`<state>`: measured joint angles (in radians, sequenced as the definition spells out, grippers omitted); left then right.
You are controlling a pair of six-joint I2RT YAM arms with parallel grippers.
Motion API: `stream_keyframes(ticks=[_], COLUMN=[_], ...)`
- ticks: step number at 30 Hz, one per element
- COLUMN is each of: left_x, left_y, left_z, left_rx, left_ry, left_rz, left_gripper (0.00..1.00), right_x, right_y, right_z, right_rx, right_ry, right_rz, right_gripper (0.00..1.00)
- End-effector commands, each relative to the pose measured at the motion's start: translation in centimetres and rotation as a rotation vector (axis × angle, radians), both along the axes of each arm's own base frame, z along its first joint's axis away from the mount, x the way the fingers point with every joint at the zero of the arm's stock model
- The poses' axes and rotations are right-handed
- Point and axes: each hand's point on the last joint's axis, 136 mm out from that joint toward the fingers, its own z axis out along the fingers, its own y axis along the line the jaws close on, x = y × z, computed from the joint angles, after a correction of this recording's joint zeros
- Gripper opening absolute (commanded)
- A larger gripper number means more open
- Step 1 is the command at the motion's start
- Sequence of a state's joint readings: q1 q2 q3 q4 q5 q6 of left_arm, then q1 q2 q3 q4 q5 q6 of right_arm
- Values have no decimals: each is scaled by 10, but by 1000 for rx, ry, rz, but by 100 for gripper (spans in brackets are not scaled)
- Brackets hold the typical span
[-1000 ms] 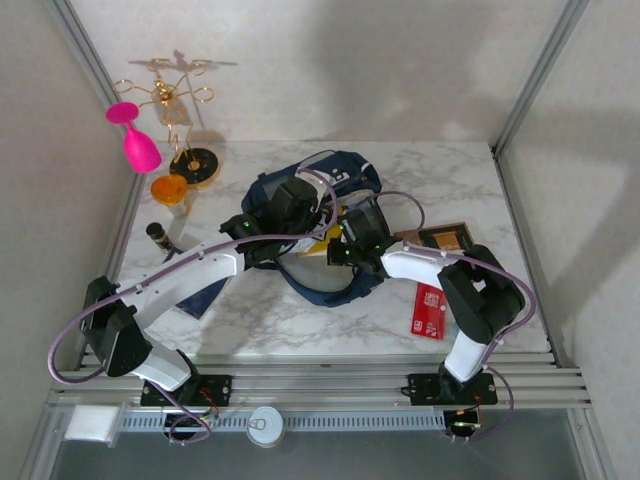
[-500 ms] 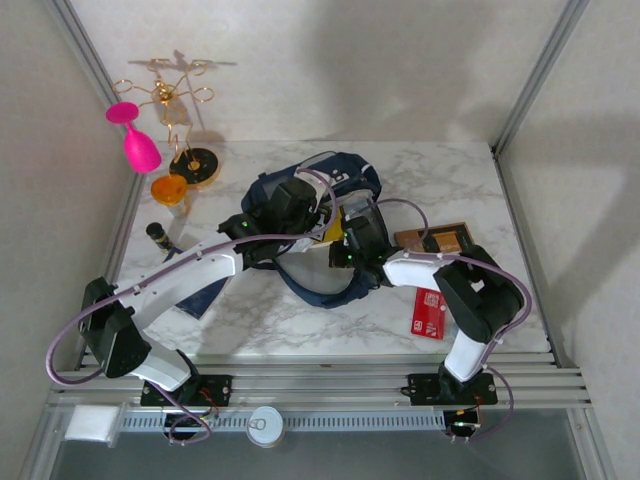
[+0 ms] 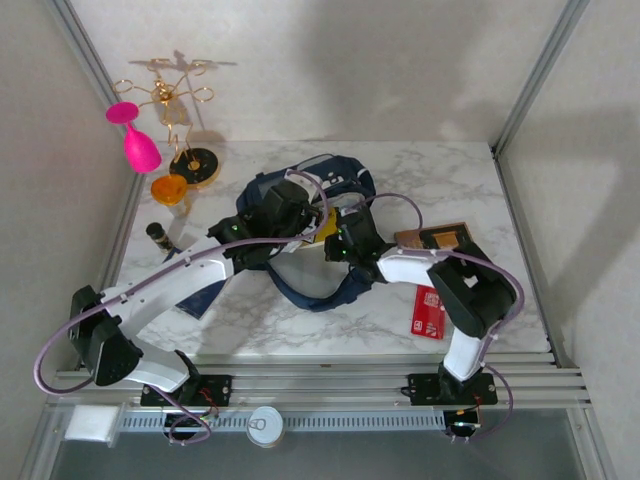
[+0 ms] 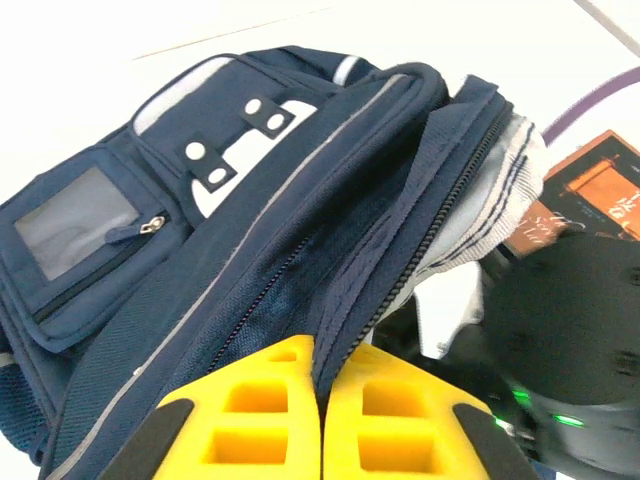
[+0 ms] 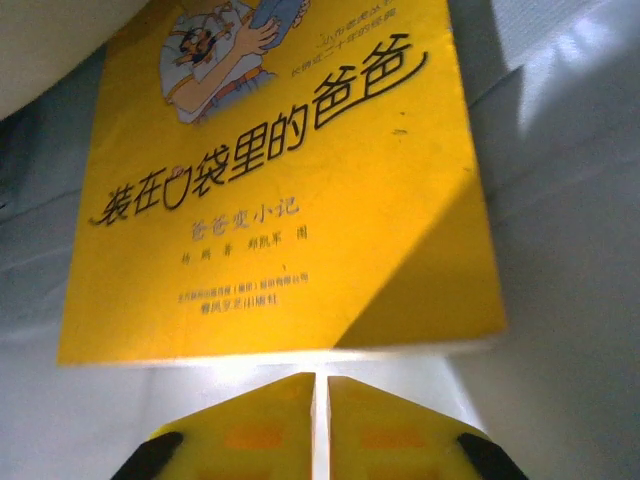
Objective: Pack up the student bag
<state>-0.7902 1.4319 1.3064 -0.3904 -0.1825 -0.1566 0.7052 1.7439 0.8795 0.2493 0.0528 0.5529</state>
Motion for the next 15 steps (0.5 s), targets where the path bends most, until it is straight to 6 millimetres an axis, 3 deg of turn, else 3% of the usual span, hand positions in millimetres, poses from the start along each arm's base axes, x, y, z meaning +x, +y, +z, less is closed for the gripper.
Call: stream_keyframes(ticks=[1,7,11,15], left_x=[5,-6,-19,-38], left_y=[22,38,52,41], left_z=[17,-26,-52,-76], left_rx=[13,40,3,-81], left_ry=[-64,24,53,130], left_rz=[80,131,165,95], left_gripper=[0,0,0,0], right_x=[-27,-69,-77,-83], right_y=[5,-33,-84,-133], right_z=[41,68,70,56], right_rx=[85,98,126,133], right_ry=[-38,35,139,284], right_rz=[105,81,-64,-189], right_gripper=[18,32,40,53])
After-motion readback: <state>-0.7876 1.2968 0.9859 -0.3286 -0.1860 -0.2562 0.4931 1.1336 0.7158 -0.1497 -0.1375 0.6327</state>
